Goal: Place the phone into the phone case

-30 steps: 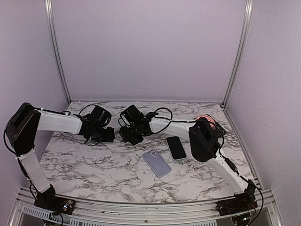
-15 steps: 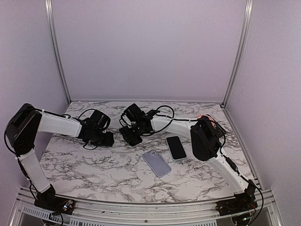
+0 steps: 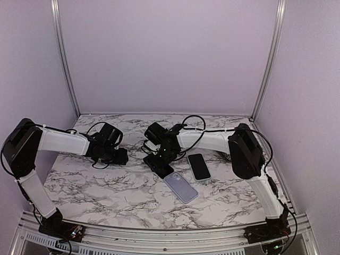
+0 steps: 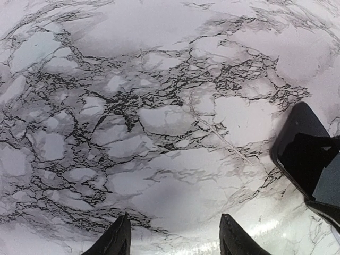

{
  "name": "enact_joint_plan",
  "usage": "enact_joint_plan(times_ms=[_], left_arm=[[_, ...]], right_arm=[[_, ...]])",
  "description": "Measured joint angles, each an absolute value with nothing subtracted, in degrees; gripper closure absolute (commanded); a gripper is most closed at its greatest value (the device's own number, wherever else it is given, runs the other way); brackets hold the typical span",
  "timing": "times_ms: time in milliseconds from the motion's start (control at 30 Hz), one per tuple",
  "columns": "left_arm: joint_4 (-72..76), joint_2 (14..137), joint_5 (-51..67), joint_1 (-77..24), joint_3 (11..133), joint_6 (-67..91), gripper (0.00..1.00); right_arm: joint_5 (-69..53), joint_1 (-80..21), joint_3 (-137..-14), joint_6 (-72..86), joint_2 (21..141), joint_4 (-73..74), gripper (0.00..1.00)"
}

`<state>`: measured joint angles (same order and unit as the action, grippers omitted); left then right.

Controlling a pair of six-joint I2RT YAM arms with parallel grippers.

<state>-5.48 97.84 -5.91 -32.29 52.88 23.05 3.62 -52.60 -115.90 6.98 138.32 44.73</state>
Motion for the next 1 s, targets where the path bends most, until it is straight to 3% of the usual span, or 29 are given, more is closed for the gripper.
enact_joint_plan(times_ms=[233, 333, 500, 700, 767, 900, 1000], left_arm=[[-5.56, 96.79, -5.41, -32.29, 51.40, 22.83, 0.44], [-5.72, 96.73, -5.13, -32.29, 51.11, 22.68, 0.44], [-5.78, 96.16, -4.93, -32.29, 50.92, 22.55, 0.44], [-5.80, 95.20, -4.86, -32.29, 50.19, 22.44, 0.43], [-5.82, 94.72, -4.93, -32.29, 49.76, 22.28, 0.43], [-5.87, 94.13, -4.95, -32.29, 49.36, 22.00, 0.43], [-5.87, 93.89, -4.95, -32.29, 49.36, 21.85, 0.43]], right_arm=[[4.56, -53.56, -105.56, 6.07, 130.82, 51.11, 0.37], [4.29, -54.04, -102.65, 5.48, 128.84, 52.75, 0.31], [3.03, -55.13, -102.15, 4.19, 128.38, 54.43, 0.13], [2.13, -55.42, -107.96, 2.85, 131.81, 57.56, 0.11], [1.96, -55.42, -108.40, 2.70, 132.11, 57.84, 0.14], [1.72, -55.40, -108.73, 2.44, 132.31, 58.15, 0.35], [1.80, -55.42, -108.90, 2.33, 132.38, 58.33, 0.39]])
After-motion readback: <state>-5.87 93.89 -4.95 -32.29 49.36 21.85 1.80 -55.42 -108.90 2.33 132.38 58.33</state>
